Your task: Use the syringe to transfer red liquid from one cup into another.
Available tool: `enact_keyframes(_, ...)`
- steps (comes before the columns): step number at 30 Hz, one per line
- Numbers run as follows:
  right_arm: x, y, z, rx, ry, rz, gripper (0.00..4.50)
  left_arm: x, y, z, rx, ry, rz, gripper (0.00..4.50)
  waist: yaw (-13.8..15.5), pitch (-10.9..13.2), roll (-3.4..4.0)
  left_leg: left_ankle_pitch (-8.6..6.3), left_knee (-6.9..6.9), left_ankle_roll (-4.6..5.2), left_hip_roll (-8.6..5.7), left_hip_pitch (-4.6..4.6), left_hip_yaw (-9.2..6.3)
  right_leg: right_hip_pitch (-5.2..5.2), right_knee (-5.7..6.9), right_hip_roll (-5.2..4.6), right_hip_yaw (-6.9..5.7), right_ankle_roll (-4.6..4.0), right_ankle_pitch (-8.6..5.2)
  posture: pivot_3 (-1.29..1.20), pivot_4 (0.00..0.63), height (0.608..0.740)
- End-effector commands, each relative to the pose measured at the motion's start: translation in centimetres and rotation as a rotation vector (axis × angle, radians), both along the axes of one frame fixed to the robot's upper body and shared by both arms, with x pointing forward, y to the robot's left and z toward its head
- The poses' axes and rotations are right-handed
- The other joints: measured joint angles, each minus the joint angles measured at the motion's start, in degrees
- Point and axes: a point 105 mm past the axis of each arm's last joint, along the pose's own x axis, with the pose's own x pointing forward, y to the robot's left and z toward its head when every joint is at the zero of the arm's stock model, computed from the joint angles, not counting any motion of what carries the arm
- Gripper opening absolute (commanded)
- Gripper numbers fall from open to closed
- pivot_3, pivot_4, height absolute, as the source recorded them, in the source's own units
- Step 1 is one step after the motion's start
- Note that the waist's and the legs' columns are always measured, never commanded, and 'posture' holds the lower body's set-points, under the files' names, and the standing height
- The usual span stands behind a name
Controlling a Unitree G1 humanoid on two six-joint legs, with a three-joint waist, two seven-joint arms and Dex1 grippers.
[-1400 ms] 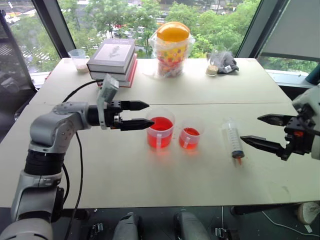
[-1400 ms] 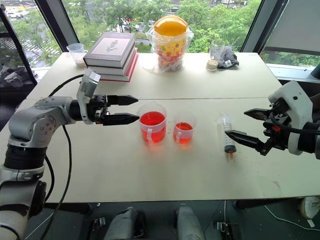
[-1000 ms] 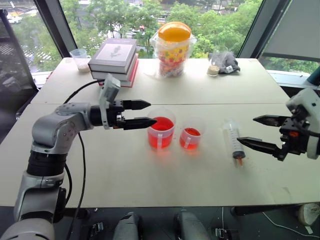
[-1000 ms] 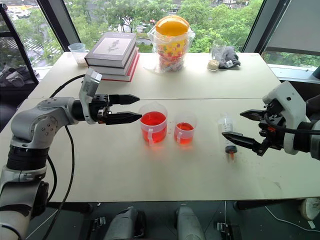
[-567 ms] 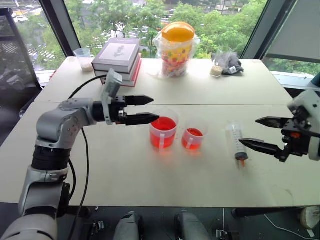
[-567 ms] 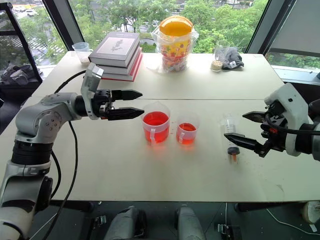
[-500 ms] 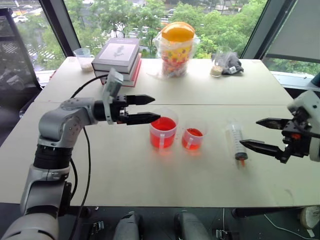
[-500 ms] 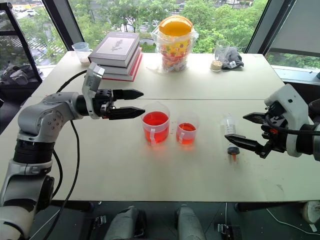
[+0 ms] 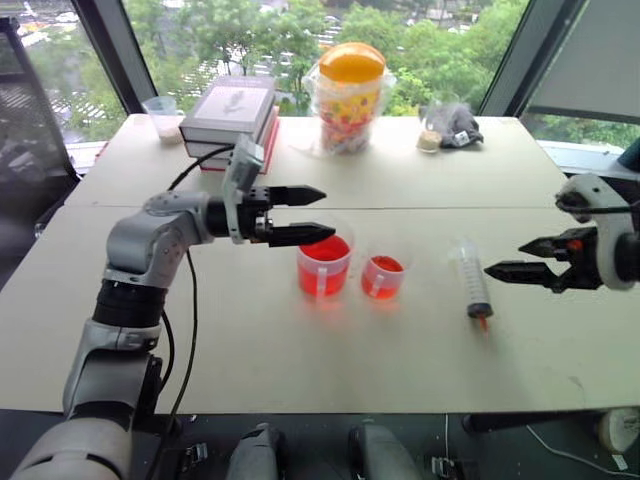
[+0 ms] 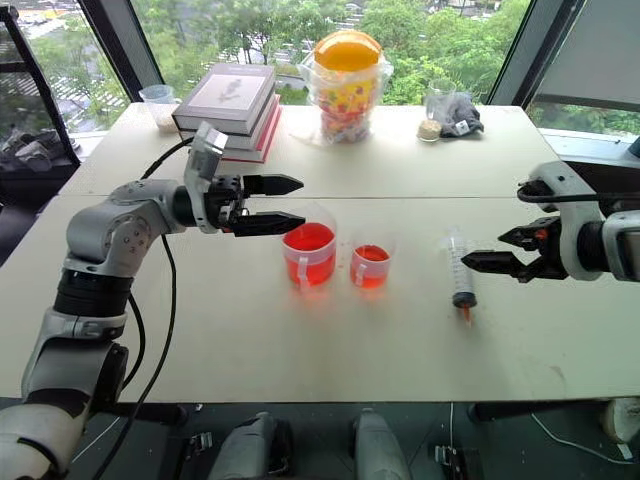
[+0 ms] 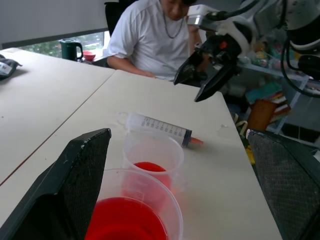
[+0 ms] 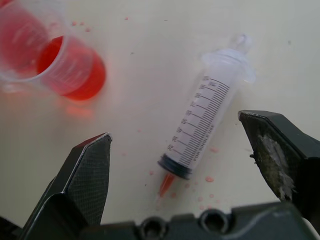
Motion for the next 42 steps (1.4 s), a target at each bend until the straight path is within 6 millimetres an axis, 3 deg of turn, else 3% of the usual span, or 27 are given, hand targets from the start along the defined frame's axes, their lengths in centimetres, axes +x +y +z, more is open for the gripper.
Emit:
enact_keyframes(1,1.5,-1.1,-0.7,-0.012,0.063,-0.108,4.46,-0.2,-0.1,0.8,-0.009,-0.046,-0.009,4.5,0.1,0.0,0.0,0.0,-0.03,0.0,0.0,-0.03,0.0,-0.04,0.01,0.01,0.0,0.0,0.0,0.0,0.15,0.74)
enact_keyframes(8,5.6,-1.2,-3.1,-0.015,0.178,-0.248,4.46,-0.6,0.0,0.2,-0.024,-0.035,0.013,4.5,0.2,0.0,0.01,0.0,-0.01,0.0,0.0,-0.05,0.04,-0.05,0.05,0.01,-0.01,0.16,0.09,0.0,0.15,0.74)
enact_keyframes(16,6.8,-1.0,-6.3,-0.111,0.263,-0.206,4.46,-1.0,0.5,0.2,-0.02,-0.033,0.045,4.5,0.4,0.0,0.01,-0.01,-0.01,0.02,-0.02,-0.14,0.06,-0.07,0.02,0.0,-0.06,0.24,0.13,0.0,0.15,0.74)
enact_keyframes(22,7.2,-0.6,-7.5,-0.124,0.294,-0.185,4.46,-1.2,0.7,0.2,-0.02,-0.035,0.059,4.5,0.1,0.0,0.02,0.0,0.0,0.01,-0.02,-0.11,0.09,-0.06,0.08,0.02,-0.06,0.25,0.13,0.0,0.15,0.74)
enact_keyframes(25,7.6,-0.1,-7.7,-0.122,0.299,-0.176,3.56,-1.3,0.7,0.2,-0.021,-0.034,0.064,4.5,0.0,0.0,0.02,0.0,0.0,0.0,-0.02,-0.06,0.1,-0.04,0.11,0.02,-0.06,0.25,0.13,0.0,0.15,0.74)
enact_keyframes(29,8.0,0.4,-7.8,-0.122,0.305,-0.167,1.54,-1.2,0.8,0.2,-0.019,-0.033,0.067,4.5,-0.1,0.0,0.02,0.01,0.0,-0.02,0.0,-0.01,0.12,-0.03,0.15,0.05,-0.06,0.25,0.13,0.0,0.15,0.74)
enact_keyframes(32,8.0,0.7,-7.7,-0.113,0.311,-0.158,1.42,-1.2,0.9,0.2,-0.018,-0.034,0.07,4.5,-0.2,0.0,0.02,0.02,0.0,-0.03,0.0,-0.01,0.14,-0.02,0.16,0.06,-0.06,0.25,0.13,0.0,0.15,0.74)
enact_keyframes(35,8.0,0.4,-6.8,-0.101,0.286,-0.183,1.42,-1.2,1.0,0.4,-0.014,-0.036,0.07,4.5,-0.1,0.0,0.03,0.02,0.0,-0.03,0.0,-0.01,0.14,-0.02,0.16,0.05,-0.06,0.25,0.13,0.0,0.15,0.74)
enact_keyframes(37,8.0,0.2,-5.0,-0.072,0.229,-0.199,1.42,-1.1,1.2,0.7,-0.01,-0.04,0.071,4.5,0.0,0.0,0.05,0.02,-0.01,-0.03,0.0,-0.01,0.14,-0.03,0.17,0.05,-0.06,0.25,0.13,0.0,0.15,0.74)
enact_keyframes(40,8.5,0.9,-0.8,-0.026,0.059,-0.172,1.42,-0.9,1.6,1.0,-0.005,-0.046,0.076,4.5,0.2,0.0,0.07,0.01,-0.03,-0.03,0.0,-0.04,0.13,-0.08,0.18,0.04,-0.06,0.25,0.13,0.0,0.15,0.74)
enact_keyframes(42,8.6,2.7,2.8,0.046,-0.09,-0.11,1.42,-0.6,2.0,1.2,0.0,-0.052,0.085,4.5,0.2,0.0,0.07,0.01,-0.04,-0.03,0.0,-0.05,0.11,-0.09,0.17,0.03,-0.06,0.25,0.13,0.0,0.15,0.74)
